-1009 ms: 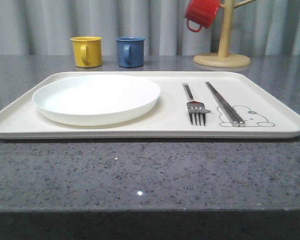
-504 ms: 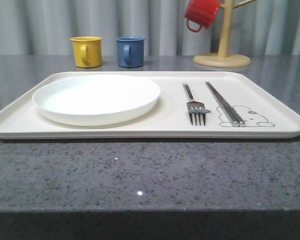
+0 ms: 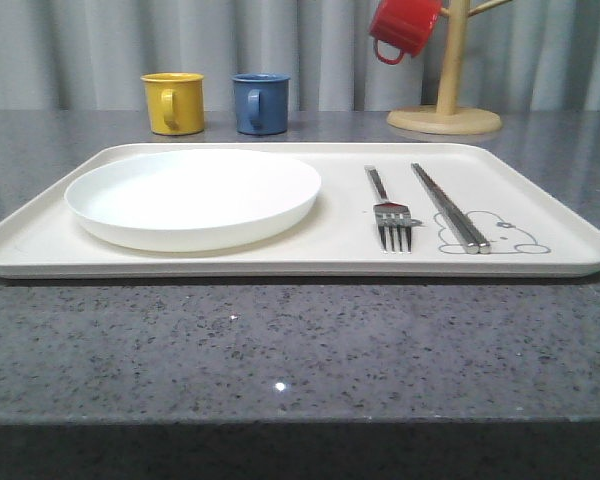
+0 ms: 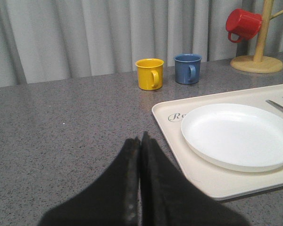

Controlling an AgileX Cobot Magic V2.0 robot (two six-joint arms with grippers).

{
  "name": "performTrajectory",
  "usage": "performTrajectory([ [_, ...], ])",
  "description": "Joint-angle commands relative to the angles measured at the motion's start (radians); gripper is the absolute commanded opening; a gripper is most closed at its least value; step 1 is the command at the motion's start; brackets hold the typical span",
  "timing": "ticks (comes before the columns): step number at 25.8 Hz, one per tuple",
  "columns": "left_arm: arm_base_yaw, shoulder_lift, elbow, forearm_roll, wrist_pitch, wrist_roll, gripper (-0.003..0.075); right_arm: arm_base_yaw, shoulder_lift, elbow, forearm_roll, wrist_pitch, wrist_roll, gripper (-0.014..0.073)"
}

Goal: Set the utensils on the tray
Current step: 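Grasp the silver spoon on the table with the right gripper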

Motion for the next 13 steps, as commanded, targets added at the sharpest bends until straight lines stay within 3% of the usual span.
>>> performTrajectory([
  [1,0.000,0.014,-0.025,-0.011,-0.075,-0.008,-0.0018,-0.003,-0.117,-0.036,0.019,0.055,0.055,-0.0064],
  [7,0.000,0.014,-0.025,-0.011,-0.075,-0.008,-0.0018,0.069,-0.191,-0.035,0.158,0.121,0.079,-0.0057],
  [13,0.000,0.014,-0.025,-0.011,-0.075,-0.008,-0.0018,0.311,-0.189,-0.035,0.176,0.086,0.149,-0.0057],
])
